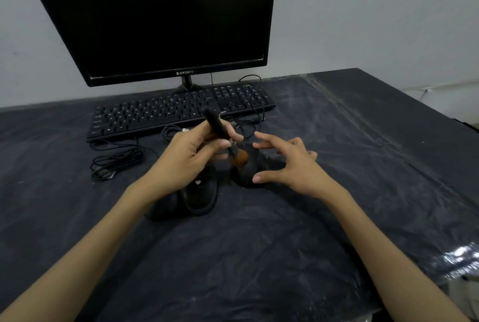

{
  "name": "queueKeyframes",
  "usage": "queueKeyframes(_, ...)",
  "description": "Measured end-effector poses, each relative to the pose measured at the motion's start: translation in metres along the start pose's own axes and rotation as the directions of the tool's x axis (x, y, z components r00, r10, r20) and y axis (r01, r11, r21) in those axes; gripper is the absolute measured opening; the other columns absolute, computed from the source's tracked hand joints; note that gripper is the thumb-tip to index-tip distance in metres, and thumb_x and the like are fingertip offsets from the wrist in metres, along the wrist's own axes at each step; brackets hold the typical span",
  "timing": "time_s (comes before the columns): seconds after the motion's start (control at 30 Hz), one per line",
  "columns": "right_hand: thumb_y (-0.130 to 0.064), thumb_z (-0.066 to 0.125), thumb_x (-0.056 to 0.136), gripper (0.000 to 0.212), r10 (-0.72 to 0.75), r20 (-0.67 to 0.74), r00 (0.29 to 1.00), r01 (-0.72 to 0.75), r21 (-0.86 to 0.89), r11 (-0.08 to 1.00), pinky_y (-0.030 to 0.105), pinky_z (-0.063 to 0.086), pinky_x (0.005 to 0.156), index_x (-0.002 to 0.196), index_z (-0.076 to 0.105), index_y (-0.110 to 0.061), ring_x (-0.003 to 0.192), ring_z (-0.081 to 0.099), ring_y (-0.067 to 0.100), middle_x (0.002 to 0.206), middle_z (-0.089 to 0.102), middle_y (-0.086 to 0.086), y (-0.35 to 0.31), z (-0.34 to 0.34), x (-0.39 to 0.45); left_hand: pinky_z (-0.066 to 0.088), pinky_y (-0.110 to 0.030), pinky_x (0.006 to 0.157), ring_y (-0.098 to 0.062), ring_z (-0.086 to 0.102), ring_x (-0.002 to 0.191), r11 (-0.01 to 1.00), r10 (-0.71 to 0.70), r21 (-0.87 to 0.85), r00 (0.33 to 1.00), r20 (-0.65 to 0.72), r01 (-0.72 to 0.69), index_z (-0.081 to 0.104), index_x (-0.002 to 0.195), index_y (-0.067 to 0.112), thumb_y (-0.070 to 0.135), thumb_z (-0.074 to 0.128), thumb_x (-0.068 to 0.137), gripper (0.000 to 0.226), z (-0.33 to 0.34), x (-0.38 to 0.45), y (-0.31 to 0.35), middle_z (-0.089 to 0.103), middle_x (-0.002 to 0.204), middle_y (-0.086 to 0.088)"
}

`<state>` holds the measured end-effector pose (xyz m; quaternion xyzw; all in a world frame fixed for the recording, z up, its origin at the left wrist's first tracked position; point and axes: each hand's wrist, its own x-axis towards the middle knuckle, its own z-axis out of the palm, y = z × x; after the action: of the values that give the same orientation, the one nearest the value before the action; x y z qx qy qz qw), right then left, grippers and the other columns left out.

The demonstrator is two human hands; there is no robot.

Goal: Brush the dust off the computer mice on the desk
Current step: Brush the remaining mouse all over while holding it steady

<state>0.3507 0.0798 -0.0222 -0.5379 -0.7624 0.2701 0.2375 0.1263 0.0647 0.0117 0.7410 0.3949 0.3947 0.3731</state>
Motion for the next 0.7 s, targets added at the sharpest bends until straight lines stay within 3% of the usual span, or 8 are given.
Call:
queueKeyframes(0.13, -0.046, 0.078, 0.069, 0.087, -0.002, 0.016, 1.0, 0.002, 0.005, 1.0, 0.03, 0.018, 0.089, 0.142, 0.03, -0.048, 0.118, 0.034, 0.01, 0.128, 0.05, -0.034, 0.0, 0.0, -0.001, 0.057, -0.025, 0.077, -0.008, 0.066, 0.103, 0.995, -0.096, 0.007, 0.987, 0.126, 0.096, 0.059, 0.106, 0.015, 0.009, 0.051, 0.094, 0.016, 0.0, 0.0, 0.0, 0.072, 0.103, 0.002)
queueKeyframes(0.27, -0.045, 0.079, 0.069, 0.086, 0.01, 0.027, 1.0, -0.011, 0.01, 1.0, 0.033, 0.018, 0.097, 0.142, 0.033, -0.044, 0.126, 0.033, 0.012, 0.137, 0.043, -0.022, -0.004, -0.002, -0.001, 0.056, -0.021, 0.07, -0.01, 0.068, 0.094, 0.996, -0.072, -0.053, 0.997, -0.014, 0.071, 0.063, 0.103, 0.019, 0.028, 0.057, 0.082, 0.024, -0.008, 0.003, 0.01, 0.067, 0.107, 0.003)
queueKeyframes(0.37, -0.051, 0.079, 0.063, 0.076, 0.002, 0.013, 1.0, -0.004, 0.135, 0.991, 0.043, 0.029, 0.108, 0.132, 0.046, -0.046, 0.116, 0.043, 0.01, 0.12, 0.048, -0.014, -0.004, -0.005, -0.001, 0.057, -0.025, 0.07, -0.013, 0.069, 0.088, 0.995, -0.077, -0.063, 0.995, -0.066, 0.072, 0.063, 0.1, 0.02, 0.03, 0.059, 0.079, 0.023, -0.007, 0.005, 0.013, 0.064, 0.102, 0.003)
queueKeyframes(0.4, -0.052, 0.079, 0.062, 0.069, -0.016, 0.021, 1.0, 0.011, 0.193, 0.981, 0.044, 0.035, 0.106, 0.125, 0.053, -0.045, 0.106, 0.049, 0.009, 0.108, 0.053, -0.015, -0.004, -0.006, -0.001, 0.058, -0.026, 0.071, -0.013, 0.069, 0.087, 0.996, -0.072, -0.049, 0.995, -0.072, 0.068, 0.064, 0.099, 0.02, 0.03, 0.06, 0.078, 0.023, -0.004, 0.006, 0.014, 0.065, 0.1, 0.003)
queueKeyframes(0.47, -0.041, 0.081, 0.067, 0.053, -0.07, 0.073, 0.995, 0.042, 0.328, 0.944, 0.033, 0.046, 0.089, 0.117, 0.064, -0.034, 0.083, 0.054, 0.005, 0.086, 0.056, -0.015, -0.005, -0.007, -0.001, 0.056, -0.023, 0.072, -0.006, 0.067, 0.084, 0.999, -0.029, 0.036, 0.996, -0.083, 0.032, 0.066, 0.097, 0.022, 0.034, 0.063, 0.077, 0.023, 0.002, 0.008, 0.015, 0.067, 0.094, 0.005)
queueKeyframes(0.53, -0.031, 0.08, 0.072, 0.042, -0.124, 0.108, 0.986, 0.07, 0.404, 0.912, 0.026, 0.042, 0.071, 0.111, 0.069, -0.023, 0.068, 0.049, 0.002, 0.07, 0.055, -0.013, -0.008, -0.004, -0.002, 0.048, -0.012, 0.072, 0.002, 0.064, 0.081, 0.986, 0.042, 0.162, 0.995, -0.088, -0.027, 0.068, 0.096, 0.021, 0.033, 0.067, 0.078, 0.021, 0.009, 0.013, 0.016, 0.068, 0.09, 0.008)
queueKeyframes(0.6, -0.031, 0.078, 0.076, 0.031, -0.139, 0.088, 0.986, 0.091, 0.414, 0.906, 0.03, 0.043, 0.066, 0.102, 0.071, -0.017, 0.064, 0.05, 0.005, 0.065, 0.057, -0.007, -0.009, -0.001, -0.002, 0.046, -0.011, 0.075, 0.001, 0.064, 0.083, 0.979, 0.07, 0.2, 0.993, -0.098, -0.049, 0.068, 0.098, 0.018, 0.031, 0.069, 0.079, 0.023, 0.018, 0.019, 0.017, 0.069, 0.09, 0.007)
queueKeyframes(0.7, -0.035, 0.073, 0.081, 0.023, -0.116, 0.012, 0.993, 0.103, 0.386, 0.917, 0.044, 0.05, 0.073, 0.093, 0.072, -0.016, 0.07, 0.061, 0.022, 0.076, 0.067, 0.008, -0.005, -0.002, 0.0, 0.047, -0.014, 0.079, -0.001, 0.063, 0.086, 0.984, 0.041, 0.176, 0.995, -0.086, -0.026, 0.063, 0.106, 0.019, 0.042, 0.065, 0.075, 0.039, 0.026, 0.026, 0.016, 0.068, 0.09, 0.007)
